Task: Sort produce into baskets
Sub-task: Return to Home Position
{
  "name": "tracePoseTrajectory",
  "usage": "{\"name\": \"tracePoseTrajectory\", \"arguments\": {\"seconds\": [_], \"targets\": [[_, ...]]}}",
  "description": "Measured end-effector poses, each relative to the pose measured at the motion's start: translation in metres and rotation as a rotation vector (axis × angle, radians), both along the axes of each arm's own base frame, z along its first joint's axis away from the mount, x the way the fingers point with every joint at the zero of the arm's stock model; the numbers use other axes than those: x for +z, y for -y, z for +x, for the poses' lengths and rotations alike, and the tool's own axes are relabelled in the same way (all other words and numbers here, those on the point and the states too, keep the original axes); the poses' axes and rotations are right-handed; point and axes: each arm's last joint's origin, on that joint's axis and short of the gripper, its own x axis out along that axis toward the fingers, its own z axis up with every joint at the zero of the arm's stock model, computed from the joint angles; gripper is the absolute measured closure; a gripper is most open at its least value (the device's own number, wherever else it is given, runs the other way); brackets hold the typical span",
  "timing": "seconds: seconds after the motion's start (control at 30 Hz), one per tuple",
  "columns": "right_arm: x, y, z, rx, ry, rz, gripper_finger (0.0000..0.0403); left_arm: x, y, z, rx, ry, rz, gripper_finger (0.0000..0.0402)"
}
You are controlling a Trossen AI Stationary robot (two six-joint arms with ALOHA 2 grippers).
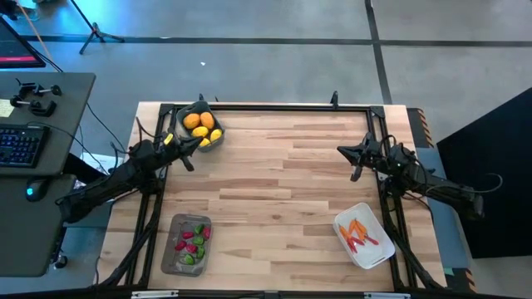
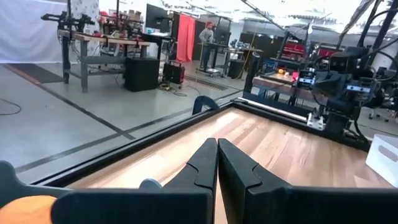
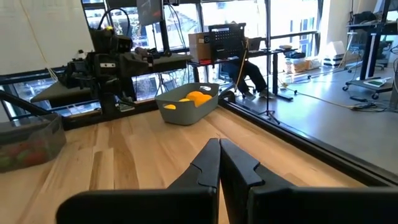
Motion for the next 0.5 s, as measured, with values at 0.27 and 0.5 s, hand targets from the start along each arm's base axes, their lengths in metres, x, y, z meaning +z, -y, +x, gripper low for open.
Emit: {"name": "tracePoseTrajectory", "arguments": {"seconds": [0.27,0.5], "targets": [[0.0,0.0,0.0,0.0,0.015,0.038,0.0403,-0.0001,0.0,0.0,0.0,-0.001,-0.001,0.0401],[0.0,0.0,0.0,0.0,0.015,0.037,0.0403,-0.0001,0.0,0.0001,0.0,-0.001,-0.001,0.0401]]}}
